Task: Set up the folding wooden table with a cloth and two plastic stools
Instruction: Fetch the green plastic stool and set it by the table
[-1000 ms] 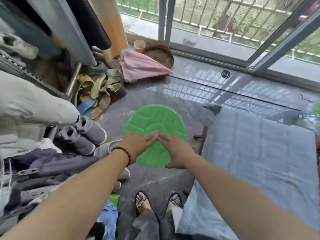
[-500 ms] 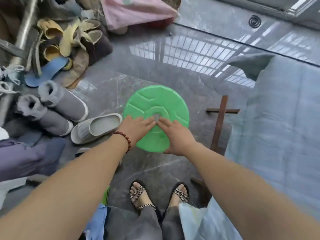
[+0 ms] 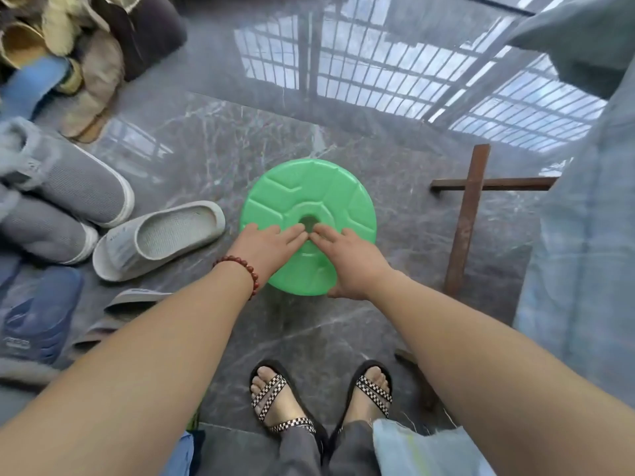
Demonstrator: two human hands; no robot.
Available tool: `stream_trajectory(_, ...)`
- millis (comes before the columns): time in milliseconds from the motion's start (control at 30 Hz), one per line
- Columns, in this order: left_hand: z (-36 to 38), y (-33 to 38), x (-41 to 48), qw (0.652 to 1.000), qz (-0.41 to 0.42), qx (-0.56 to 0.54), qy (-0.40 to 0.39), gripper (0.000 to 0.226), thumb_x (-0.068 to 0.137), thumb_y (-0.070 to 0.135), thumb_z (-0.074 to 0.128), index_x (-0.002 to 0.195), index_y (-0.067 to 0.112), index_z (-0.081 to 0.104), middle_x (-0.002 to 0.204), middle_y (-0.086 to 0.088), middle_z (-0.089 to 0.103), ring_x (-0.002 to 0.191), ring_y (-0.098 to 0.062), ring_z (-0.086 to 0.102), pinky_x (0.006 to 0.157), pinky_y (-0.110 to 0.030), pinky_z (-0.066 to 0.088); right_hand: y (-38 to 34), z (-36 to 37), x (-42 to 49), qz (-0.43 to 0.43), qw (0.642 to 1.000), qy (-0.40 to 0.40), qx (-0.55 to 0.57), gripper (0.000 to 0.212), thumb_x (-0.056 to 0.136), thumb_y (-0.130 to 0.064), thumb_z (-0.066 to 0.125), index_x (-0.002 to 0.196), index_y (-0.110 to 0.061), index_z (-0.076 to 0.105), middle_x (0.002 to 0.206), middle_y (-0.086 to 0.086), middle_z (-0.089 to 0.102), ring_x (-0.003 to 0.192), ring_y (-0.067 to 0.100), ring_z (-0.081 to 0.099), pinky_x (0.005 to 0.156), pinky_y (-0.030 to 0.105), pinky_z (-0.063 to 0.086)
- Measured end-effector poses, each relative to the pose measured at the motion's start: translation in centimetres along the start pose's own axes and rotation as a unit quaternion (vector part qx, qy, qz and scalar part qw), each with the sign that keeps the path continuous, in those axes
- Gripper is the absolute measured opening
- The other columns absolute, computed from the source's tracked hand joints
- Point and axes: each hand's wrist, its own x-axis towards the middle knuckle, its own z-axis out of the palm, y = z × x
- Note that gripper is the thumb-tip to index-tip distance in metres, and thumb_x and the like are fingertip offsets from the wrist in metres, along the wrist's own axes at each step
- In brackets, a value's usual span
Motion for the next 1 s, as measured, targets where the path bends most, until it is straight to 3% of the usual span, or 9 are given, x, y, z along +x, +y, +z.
stream_trajectory(567, 1.7, 0.3, 2.9, 0.997, 0.026, 0.077, 0.003, 0.07, 0.096, 0.011, 0.044, 0.15, 0.015, 0.0, 0.158, 0.003, 0.0, 0.124, -0.02, 0.038, 0.084, -0.033, 0.04, 0.0, 2.6, 1.7, 0.033, 0.999, 0.017, 0.036, 0.104, 0.071, -0.039, 0.079, 0.149, -0.015, 0.015, 0.154, -0.006, 0.016, 0.118, 0.025, 0.043, 0.087, 0.041, 0.051)
stream_trajectory(667, 2.1, 0.2, 2.7, 0.997, 0.016, 0.071, -0.001, 0.071, 0.096, 0.012, 0.045, 0.15, 0.017, -0.002, 0.159, 0.003, -0.004, 0.126, -0.021, 0.035, 0.084, -0.033, 0.04, 0.2, 2.6, 1.9, 0.017, 0.998, 0.022, 0.056, 0.094, 0.077, -0.042, 0.074, 0.149, -0.017, 0.018, 0.153, -0.007, 0.019, 0.122, 0.023, 0.042, 0.091, 0.04, 0.049)
stream_trajectory(800, 2.5, -0.5, 2.2, 1.0, 0.011, -0.002, -0.006, 0.09, 0.084, 0.018, 0.059, 0.15, 0.021, -0.003, 0.158, 0.005, -0.009, 0.126, -0.02, 0.033, 0.087, -0.032, 0.04, 1.1, 1.8, 1.7, 0.019, 0.993, 0.089, 0.079, 0.065, 0.087, -0.036, 0.063, 0.142, -0.018, 0.033, 0.15, -0.004, 0.025, 0.125, 0.021, 0.04, 0.092, 0.035, 0.045)
stream_trajectory(867, 2.6, -0.7, 2.1, 0.999, 0.012, -0.049, 0.012, 0.087, 0.082, 0.022, 0.055, 0.15, 0.024, 0.001, 0.158, 0.004, -0.005, 0.128, -0.02, 0.03, 0.093, -0.033, 0.039, 1.5, 1.5, 1.8, 0.058, 0.985, 0.133, 0.097, 0.058, 0.088, -0.032, 0.063, 0.138, -0.018, 0.038, 0.146, -0.002, 0.028, 0.125, 0.021, 0.039, 0.091, 0.034, 0.044)
stream_trajectory(1000, 2.5, -0.4, 2.6, 0.977, -0.118, -0.154, 0.082, 0.077, 0.087, 0.035, 0.058, 0.149, 0.026, 0.013, 0.157, -0.002, -0.003, 0.139, -0.027, 0.015, 0.105, -0.045, 0.031, 2.2, 0.9, 2.9, 0.132, 0.969, 0.164, 0.128, 0.064, 0.085, -0.03, 0.067, 0.14, -0.016, 0.037, 0.152, 0.001, 0.021, 0.138, 0.024, 0.025, 0.107, 0.039, 0.033)
